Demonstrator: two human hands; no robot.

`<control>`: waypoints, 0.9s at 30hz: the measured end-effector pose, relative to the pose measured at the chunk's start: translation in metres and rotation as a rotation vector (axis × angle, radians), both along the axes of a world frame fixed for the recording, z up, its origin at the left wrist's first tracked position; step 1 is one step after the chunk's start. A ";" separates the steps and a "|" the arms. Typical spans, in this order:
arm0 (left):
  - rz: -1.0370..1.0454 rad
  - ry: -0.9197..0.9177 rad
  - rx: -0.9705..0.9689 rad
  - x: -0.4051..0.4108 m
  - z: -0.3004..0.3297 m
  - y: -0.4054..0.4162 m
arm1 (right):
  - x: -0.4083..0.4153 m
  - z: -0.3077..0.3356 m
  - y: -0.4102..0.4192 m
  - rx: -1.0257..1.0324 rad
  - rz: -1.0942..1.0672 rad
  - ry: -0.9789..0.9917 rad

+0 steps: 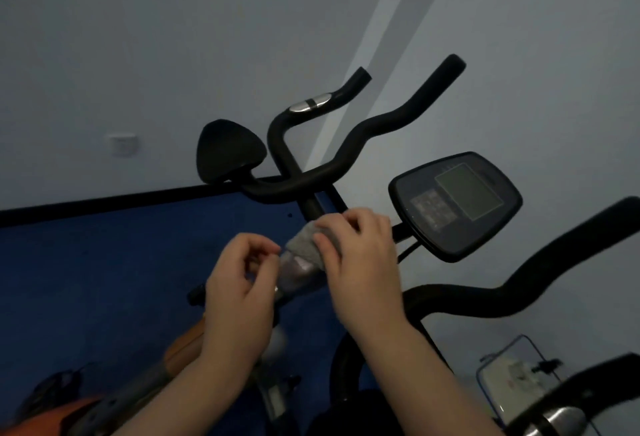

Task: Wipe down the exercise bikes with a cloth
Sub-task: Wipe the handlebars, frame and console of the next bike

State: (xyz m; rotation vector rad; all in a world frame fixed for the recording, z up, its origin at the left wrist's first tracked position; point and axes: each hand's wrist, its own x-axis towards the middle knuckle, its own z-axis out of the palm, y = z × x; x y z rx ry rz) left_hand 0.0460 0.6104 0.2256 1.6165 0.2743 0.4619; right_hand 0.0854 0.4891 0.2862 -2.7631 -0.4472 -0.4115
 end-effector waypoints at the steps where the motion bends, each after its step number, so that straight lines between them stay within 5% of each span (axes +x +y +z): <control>1: 0.003 0.006 -0.013 0.002 -0.001 0.005 | -0.001 -0.006 0.009 -0.041 0.035 0.032; 5: -0.026 0.042 -0.045 0.000 -0.008 0.014 | -0.005 -0.016 0.002 -0.272 0.388 0.126; 10: -0.020 0.038 -0.053 0.001 -0.007 0.010 | 0.020 0.006 -0.022 0.043 -0.088 0.232; 14: -0.094 -0.007 -0.013 0.016 -0.001 0.003 | -0.001 -0.003 -0.001 -0.271 -0.110 0.117; 17: -0.133 -0.070 0.023 0.037 0.011 -0.002 | 0.018 0.009 -0.024 -0.473 -0.143 0.252; 20: -0.194 -0.127 0.126 0.063 0.022 -0.012 | 0.043 0.012 -0.030 -0.415 -0.202 0.531; 24: -0.256 -0.141 0.271 0.077 0.015 -0.024 | 0.028 0.006 -0.023 -0.115 -0.192 0.545; 27: -0.222 -0.129 0.281 0.078 0.010 -0.026 | 0.042 0.012 -0.025 -0.139 -0.159 0.629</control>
